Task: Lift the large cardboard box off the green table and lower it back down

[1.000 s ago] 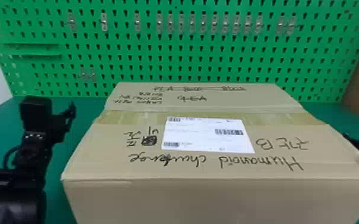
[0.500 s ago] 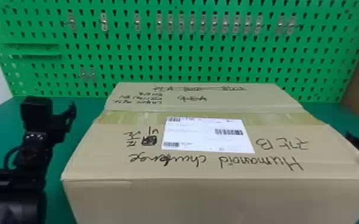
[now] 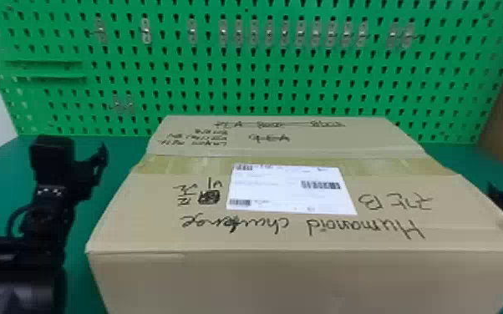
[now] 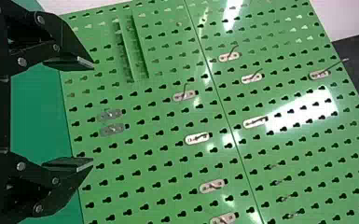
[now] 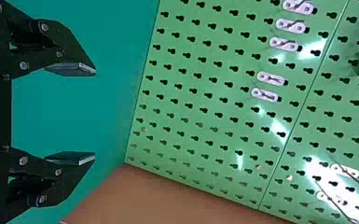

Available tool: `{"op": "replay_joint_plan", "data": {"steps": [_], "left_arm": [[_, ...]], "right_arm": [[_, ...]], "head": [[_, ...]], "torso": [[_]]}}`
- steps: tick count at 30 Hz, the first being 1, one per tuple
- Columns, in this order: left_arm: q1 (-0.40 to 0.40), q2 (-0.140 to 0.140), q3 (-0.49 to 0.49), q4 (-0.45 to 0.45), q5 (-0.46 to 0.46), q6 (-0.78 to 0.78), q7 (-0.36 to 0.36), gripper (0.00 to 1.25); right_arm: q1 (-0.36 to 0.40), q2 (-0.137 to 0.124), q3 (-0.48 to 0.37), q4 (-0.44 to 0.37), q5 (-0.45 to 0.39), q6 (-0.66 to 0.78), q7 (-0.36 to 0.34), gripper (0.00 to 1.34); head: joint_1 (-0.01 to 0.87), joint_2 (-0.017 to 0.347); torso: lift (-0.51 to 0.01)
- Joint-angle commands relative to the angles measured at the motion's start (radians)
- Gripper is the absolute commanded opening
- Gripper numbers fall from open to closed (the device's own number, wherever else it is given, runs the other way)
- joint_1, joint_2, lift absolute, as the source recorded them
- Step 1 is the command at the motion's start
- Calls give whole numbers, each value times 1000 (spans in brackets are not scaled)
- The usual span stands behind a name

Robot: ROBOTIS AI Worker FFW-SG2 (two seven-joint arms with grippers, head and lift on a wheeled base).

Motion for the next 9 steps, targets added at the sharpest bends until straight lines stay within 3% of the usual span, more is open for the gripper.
{"op": "replay_joint_plan", "data": {"steps": [1, 9], "left_arm": [[0, 0, 2, 0, 0, 0, 0, 736], [0, -1, 0, 0, -2, 0, 0, 719]], "right_arm": [[0, 0, 0, -1, 1, 4, 0, 730], [2, 0, 0, -2, 1, 7, 0, 730]], "head": [[508, 51], [508, 51]], "torso": [[-211], [-211]]}}
